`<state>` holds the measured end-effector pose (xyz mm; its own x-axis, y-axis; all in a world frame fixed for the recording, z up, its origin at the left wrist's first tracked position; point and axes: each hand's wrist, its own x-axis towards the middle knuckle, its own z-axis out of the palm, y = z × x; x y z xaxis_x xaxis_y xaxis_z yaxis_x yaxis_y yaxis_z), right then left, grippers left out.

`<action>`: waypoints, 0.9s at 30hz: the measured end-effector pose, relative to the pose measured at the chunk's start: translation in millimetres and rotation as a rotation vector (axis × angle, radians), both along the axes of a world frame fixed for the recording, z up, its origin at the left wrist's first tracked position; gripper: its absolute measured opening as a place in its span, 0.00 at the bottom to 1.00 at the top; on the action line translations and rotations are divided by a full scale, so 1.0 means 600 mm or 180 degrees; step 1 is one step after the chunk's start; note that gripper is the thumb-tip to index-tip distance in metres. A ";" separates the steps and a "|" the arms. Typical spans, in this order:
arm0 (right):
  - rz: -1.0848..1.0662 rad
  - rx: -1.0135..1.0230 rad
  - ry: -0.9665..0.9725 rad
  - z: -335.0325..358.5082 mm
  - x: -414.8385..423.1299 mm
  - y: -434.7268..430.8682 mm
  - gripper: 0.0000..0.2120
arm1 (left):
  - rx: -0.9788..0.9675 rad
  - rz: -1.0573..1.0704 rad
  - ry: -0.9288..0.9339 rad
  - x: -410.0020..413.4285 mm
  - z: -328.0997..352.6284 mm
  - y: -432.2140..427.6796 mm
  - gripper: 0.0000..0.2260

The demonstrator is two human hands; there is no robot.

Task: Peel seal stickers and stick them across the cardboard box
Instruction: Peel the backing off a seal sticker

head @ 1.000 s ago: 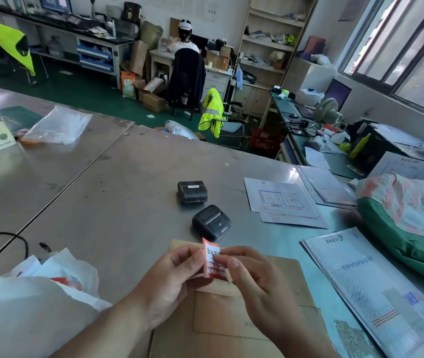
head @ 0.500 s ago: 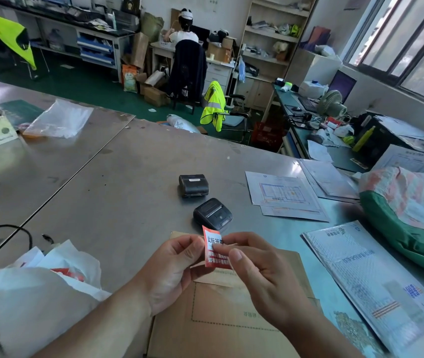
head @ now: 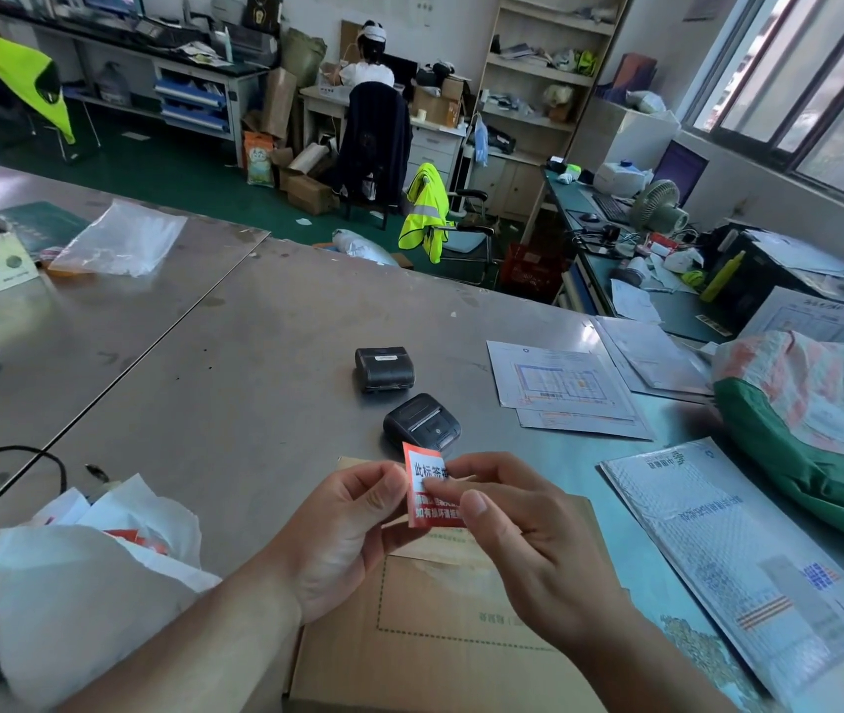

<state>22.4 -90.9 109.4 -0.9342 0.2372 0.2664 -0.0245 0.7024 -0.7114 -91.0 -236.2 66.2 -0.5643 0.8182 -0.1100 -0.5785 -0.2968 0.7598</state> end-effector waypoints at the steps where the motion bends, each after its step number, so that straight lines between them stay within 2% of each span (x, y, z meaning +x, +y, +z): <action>1: 0.0003 -0.0048 0.0026 0.000 0.001 0.000 0.16 | -0.0006 0.0003 0.0012 0.001 0.000 0.000 0.28; 8: 0.0084 -0.0170 0.0125 0.000 0.005 -0.001 0.18 | 0.0024 0.0015 -0.0103 0.003 0.002 -0.002 0.30; 13: 0.0157 -0.0223 0.0160 0.003 0.004 -0.004 0.18 | 0.0126 -0.0065 -0.0072 0.006 0.005 -0.003 0.26; 22: 0.0224 -0.0289 0.0158 0.005 0.004 -0.005 0.19 | 0.0149 -0.0029 -0.0121 0.008 0.004 -0.005 0.26; 27: 0.0179 -0.0317 0.0129 0.004 0.005 -0.005 0.20 | -0.0041 0.0139 -0.0178 0.010 0.009 -0.008 0.32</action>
<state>25.2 -94.0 112.0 -0.9357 0.2120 0.2820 -0.0920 0.6249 -0.7753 -84.7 -241.2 71.8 -0.5920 0.7913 -0.1529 -0.6070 -0.3129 0.7305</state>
